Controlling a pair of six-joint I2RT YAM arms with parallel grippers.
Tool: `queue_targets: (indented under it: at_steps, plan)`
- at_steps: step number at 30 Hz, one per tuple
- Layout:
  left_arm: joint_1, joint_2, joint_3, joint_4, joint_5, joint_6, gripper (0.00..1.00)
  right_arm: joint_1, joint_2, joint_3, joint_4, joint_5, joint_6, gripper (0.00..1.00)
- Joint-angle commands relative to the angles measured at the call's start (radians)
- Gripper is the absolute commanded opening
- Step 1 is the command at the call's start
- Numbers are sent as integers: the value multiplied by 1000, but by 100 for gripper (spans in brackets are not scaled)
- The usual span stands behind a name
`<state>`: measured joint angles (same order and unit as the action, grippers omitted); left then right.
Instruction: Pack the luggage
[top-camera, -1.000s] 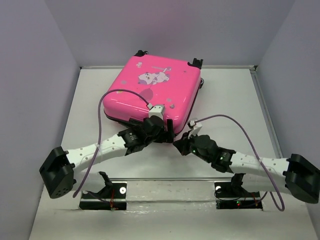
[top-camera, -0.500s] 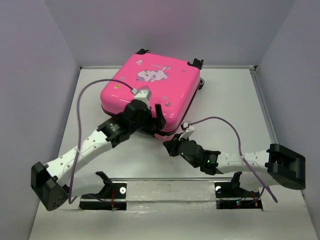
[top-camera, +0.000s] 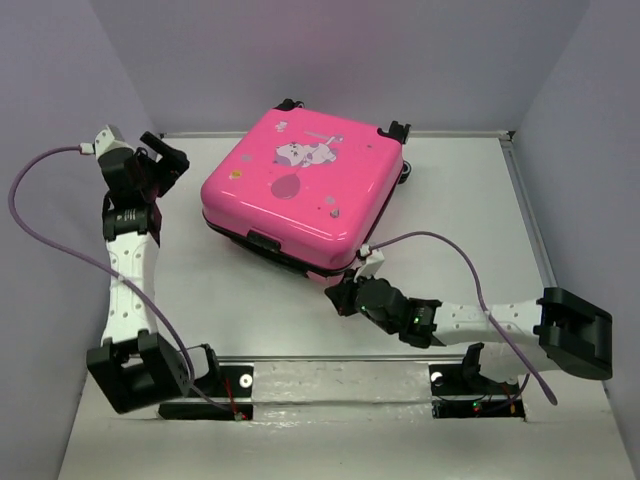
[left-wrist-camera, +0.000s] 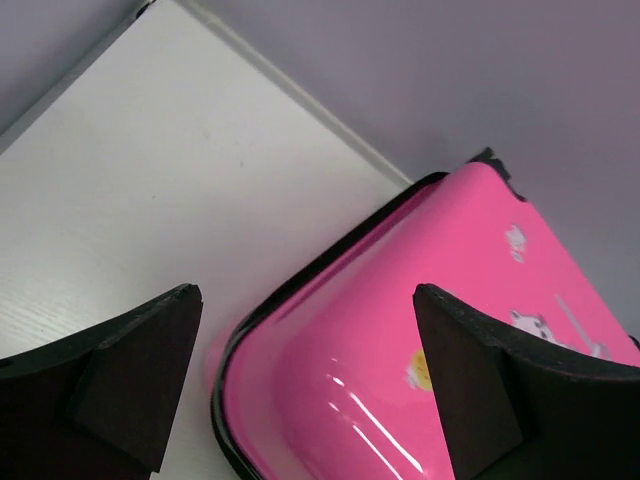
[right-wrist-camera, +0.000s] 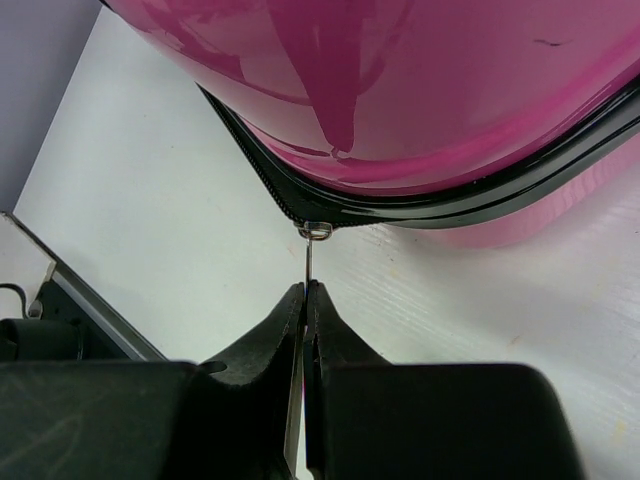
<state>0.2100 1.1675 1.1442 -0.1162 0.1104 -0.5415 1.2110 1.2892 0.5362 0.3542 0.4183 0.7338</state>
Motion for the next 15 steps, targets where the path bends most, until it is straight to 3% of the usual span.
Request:
queue_targets:
  at_steps: [1,8,15]
  plan:
    - [43,113,-20,73,140,-47,99,25,-18,33,-106,-119,-14,7]
    - [25,326,-6,109,204,-63,97,7,5,82,-149,-131,-33,7]
    - [-145,432,-27,165,212,-67,97,7,42,172,-167,-164,-60,7]
